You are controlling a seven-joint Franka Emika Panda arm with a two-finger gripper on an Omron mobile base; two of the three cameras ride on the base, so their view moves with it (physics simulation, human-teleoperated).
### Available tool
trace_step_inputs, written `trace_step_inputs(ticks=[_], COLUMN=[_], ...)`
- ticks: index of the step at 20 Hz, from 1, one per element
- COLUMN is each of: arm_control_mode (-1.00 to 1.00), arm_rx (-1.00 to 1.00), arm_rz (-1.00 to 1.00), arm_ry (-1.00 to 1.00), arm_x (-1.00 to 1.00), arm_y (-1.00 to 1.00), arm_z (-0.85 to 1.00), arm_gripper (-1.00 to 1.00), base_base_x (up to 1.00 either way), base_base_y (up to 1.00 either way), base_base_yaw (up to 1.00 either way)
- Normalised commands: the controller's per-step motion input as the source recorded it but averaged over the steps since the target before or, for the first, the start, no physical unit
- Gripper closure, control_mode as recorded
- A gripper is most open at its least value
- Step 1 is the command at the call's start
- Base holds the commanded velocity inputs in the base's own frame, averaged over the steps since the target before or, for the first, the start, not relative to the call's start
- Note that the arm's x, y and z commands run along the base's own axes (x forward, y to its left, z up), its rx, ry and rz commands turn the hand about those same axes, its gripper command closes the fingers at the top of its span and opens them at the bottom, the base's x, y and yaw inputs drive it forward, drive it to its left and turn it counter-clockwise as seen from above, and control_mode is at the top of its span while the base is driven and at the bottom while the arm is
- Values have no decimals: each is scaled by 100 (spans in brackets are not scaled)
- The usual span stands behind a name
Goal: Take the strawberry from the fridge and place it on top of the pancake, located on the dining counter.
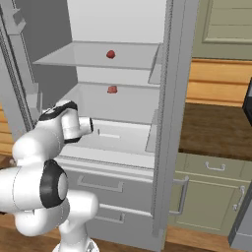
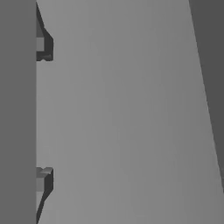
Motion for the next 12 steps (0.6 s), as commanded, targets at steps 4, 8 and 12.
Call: trace_step_inputs(ticks=[4,8,12], arm_control_mode=[-100,-100,-100], arm_rx=[5,4,4], arm_rz=[10,10,8], arm_ry=[-2,-4,-3], arm_x=[-41,-41,-33], arm_y=[76,79,83], arm_z=[0,0,0], arm_gripper=[-100,-100,-100], base_base_x=[0,0,0], base_base_y=[0,0,0], base_base_yaw=[0,0,0])
